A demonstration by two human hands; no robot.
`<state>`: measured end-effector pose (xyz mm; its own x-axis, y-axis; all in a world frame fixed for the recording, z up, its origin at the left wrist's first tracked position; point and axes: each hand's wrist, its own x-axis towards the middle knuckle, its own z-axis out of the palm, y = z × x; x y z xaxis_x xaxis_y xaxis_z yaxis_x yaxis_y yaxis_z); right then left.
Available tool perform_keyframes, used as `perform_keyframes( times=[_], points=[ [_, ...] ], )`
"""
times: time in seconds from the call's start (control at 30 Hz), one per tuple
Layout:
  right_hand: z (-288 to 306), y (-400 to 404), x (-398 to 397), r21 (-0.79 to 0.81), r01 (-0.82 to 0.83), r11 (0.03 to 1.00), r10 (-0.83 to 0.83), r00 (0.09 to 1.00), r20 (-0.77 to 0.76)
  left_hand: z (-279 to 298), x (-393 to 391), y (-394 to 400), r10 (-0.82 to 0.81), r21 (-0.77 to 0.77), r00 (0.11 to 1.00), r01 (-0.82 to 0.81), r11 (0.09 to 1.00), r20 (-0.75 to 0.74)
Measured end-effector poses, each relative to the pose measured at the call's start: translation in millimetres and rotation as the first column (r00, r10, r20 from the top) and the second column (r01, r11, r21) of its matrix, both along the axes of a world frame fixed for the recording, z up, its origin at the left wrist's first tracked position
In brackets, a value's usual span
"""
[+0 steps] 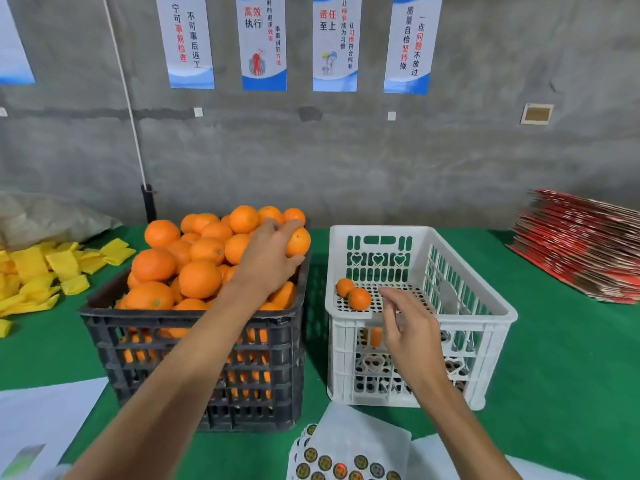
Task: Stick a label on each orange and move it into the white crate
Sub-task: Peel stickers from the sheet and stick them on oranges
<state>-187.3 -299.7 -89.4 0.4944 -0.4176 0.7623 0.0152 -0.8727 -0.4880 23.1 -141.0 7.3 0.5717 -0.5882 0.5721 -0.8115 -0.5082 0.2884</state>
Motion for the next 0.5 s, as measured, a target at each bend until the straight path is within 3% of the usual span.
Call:
perform_keyframes(
  times=[0.1,0.17,0.23,0.37,0.5],
  points=[
    [-26.0,8.0,-11.9,-0.096,-0.101,0.990,0.103,0.994,0.025,-27.5,-48.6,21.5,-0.208,-0.461,0.978,0.193,0.866,0.018],
    [-44.9,13.7,-17.2,-0.153,-0.136,0.979,0.134,0.991,-0.022,-54.6,-82.5,34.2,-0.408,-0.589,0.913,0.336,0.735,0.011],
    [-63.7,21.0,-22.9,-0.157,-0.181,0.971,0.165,0.980,-0.109,-86.8,-110.6,43.1,-0.515,-0.616,0.857,0.402,0.677,-0.007],
    [-101.5,30.9,-38.2,0.064,-0.178,0.982,0.189,0.923,-0.335,-159.5,-144.9,45.5,-0.626,-0.614,0.691,0.329,0.718,-0.361],
    [-142.4,36.2,-60.6,0.168,-0.188,0.968,0.248,0.829,-0.501,-219.0,-156.4,39.7,-0.517,-0.547,0.587,0.147,0.824,-0.623]
  ],
)
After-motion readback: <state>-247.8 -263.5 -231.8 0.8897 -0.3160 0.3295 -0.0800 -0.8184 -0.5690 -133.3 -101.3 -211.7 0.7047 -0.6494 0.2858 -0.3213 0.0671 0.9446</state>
